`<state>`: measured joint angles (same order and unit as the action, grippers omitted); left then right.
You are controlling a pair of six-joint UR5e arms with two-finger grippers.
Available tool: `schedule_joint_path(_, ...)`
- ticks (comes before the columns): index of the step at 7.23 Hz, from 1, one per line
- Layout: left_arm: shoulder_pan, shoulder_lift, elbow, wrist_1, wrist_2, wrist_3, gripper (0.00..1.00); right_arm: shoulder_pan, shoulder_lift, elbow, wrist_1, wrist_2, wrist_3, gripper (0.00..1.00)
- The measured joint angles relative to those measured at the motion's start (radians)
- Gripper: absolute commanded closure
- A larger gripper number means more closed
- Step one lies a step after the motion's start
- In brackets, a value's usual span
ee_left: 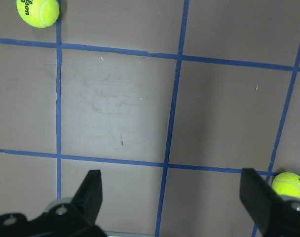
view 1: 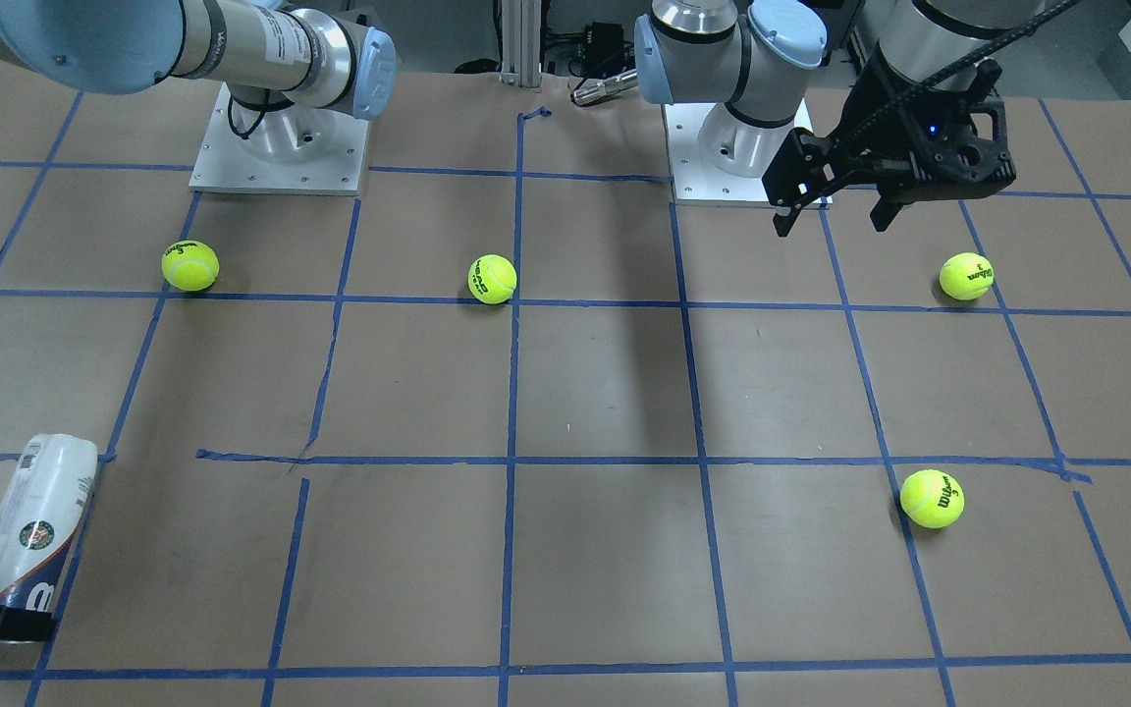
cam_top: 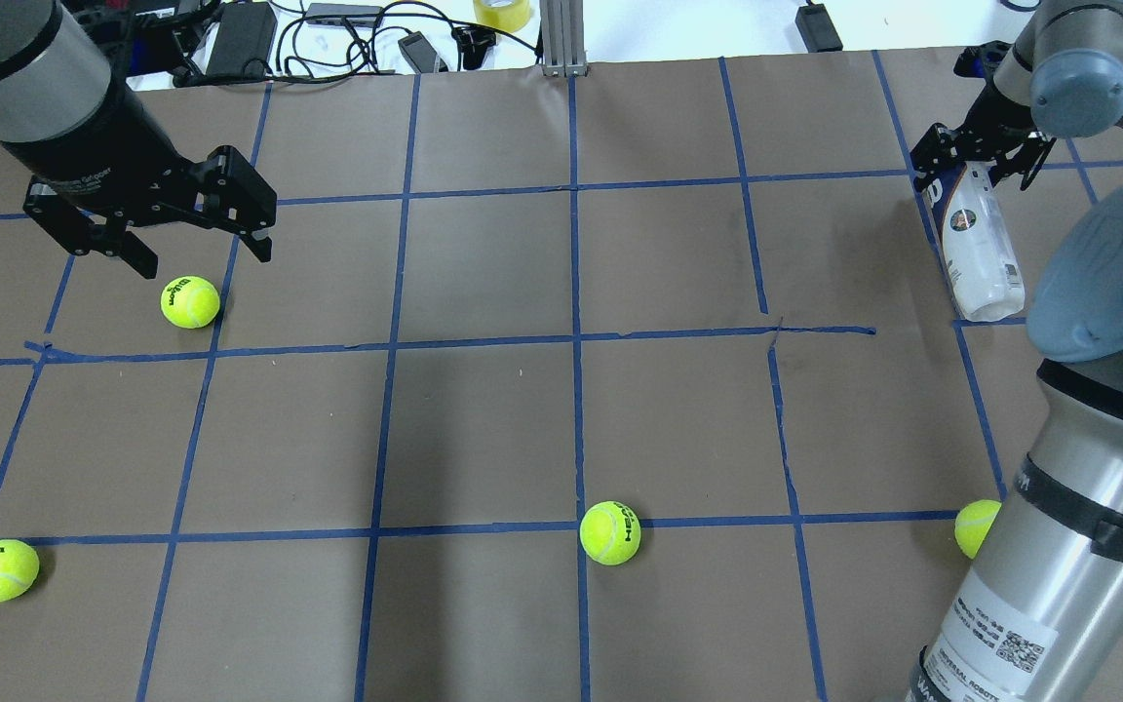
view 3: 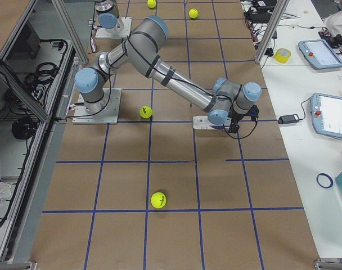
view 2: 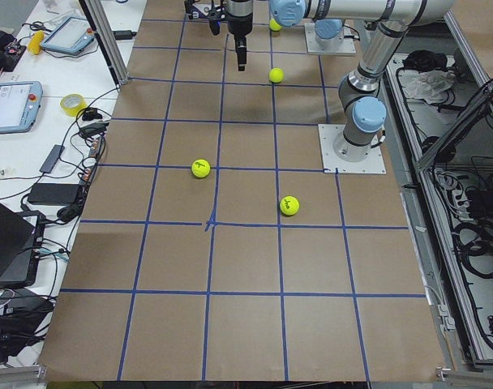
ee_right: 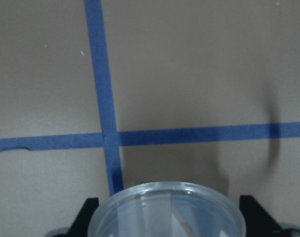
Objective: Lift up tennis ball bucket
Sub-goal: 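Close the right gripper around the can's open end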
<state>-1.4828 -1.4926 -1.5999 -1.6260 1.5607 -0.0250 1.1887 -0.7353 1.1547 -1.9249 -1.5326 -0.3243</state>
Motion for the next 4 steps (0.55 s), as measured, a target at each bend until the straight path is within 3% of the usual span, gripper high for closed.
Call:
schedule_joint_path(2, -0.001, -0.001, 0.000, 0.001, -0.001, 0.000, 0.00, 0.002, -0.003, 0.002, -0.004, 0.001, -0.019, 0.33)
schedule_joint_path(4, -0.002, -0.001, 0.000, 0.001, -0.005, 0.000, 0.00, 0.009, -0.019, 0.002, -0.006, 0.001, -0.037, 0.40)
